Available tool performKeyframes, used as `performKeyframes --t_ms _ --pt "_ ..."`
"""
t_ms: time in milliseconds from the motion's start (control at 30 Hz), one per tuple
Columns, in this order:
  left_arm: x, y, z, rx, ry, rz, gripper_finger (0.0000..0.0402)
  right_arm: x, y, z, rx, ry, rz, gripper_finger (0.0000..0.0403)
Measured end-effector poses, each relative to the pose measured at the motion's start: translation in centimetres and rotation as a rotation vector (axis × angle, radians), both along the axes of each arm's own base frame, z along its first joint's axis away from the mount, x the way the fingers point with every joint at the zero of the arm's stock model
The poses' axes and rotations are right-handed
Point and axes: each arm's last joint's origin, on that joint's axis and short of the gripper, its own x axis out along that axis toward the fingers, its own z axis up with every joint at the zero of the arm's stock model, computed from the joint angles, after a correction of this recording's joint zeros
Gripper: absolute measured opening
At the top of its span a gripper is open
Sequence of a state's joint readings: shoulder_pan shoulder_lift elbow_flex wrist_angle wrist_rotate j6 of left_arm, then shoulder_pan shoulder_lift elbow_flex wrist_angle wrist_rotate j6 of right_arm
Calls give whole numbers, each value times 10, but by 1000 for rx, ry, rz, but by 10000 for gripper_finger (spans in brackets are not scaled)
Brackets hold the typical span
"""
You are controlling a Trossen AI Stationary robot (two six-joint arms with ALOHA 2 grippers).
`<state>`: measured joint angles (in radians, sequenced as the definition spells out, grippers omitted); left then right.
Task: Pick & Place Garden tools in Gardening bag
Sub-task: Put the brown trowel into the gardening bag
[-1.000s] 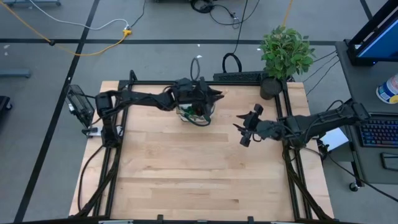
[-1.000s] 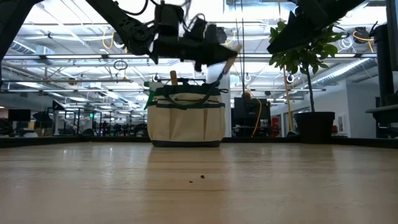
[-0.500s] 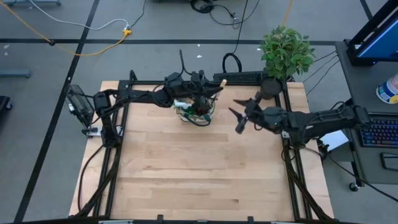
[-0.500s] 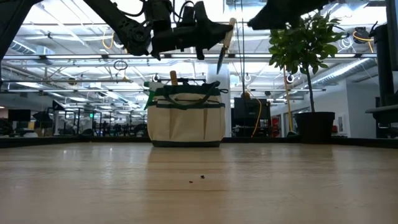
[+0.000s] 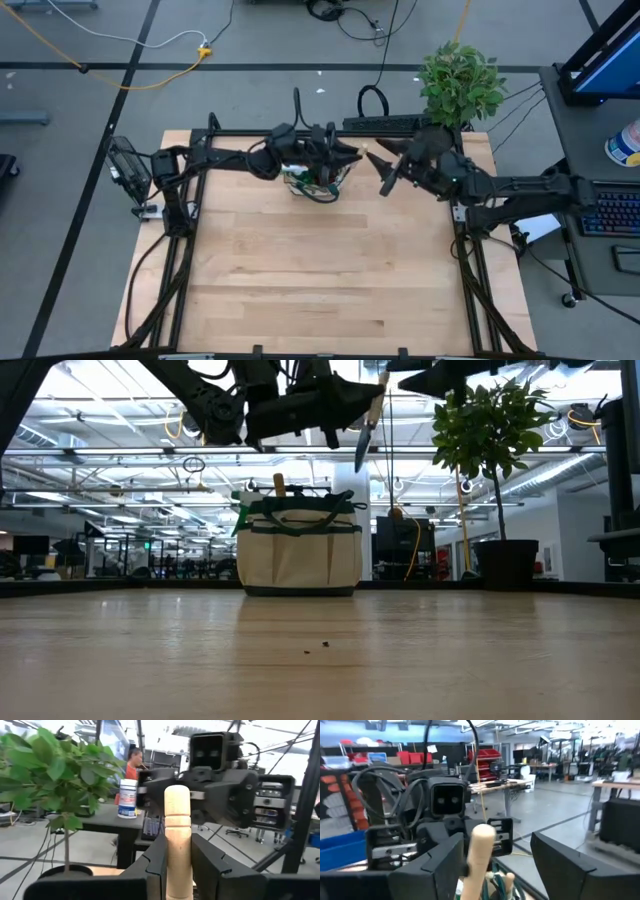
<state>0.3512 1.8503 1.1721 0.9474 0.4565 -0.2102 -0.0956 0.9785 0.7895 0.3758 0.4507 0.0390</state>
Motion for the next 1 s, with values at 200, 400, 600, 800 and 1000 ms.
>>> performKeyframes --t_ms 200,400,600,800,1000 --pt "3 -8 0 15 -3 -8 60 8 -7 -5 72 -38 87 247" --pt "3 -10 0 9 -3 -8 60 13 -8 -6 78 -54 97 241" --pt "5 -16 0 11 -3 -27 60 22 -9 -10 100 -82 108 189" --pt "5 -17 0 2 0 -28 60 25 -9 -12 105 -82 113 88" --pt "5 -15 0 -4 1 -26 61 25 -9 -11 106 -97 117 57"
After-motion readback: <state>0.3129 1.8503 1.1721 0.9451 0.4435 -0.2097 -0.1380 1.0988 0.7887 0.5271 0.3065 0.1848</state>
